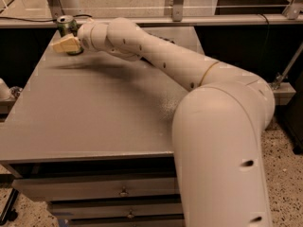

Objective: Pick green can

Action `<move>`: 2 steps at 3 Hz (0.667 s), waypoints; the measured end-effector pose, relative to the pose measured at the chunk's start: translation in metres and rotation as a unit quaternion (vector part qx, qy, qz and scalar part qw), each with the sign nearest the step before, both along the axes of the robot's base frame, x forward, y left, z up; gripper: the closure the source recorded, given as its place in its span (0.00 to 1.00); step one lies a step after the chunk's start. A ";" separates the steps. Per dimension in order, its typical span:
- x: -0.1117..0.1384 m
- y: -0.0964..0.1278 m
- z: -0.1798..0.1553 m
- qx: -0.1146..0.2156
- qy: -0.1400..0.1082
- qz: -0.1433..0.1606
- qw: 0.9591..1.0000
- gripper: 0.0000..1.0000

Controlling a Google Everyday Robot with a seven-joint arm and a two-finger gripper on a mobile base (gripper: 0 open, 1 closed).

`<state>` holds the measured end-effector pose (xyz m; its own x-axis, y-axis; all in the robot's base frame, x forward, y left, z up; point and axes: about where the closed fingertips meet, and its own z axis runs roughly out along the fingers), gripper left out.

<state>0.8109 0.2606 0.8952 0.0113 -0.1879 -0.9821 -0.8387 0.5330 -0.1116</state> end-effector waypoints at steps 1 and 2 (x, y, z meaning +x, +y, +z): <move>0.022 0.007 -0.011 -0.008 0.015 -0.001 1.000 0.18; 0.032 0.005 -0.017 -0.006 0.024 -0.007 1.000 0.41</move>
Offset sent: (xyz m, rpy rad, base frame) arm 0.0451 -0.0035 -0.0235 -0.0017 0.0714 -0.0359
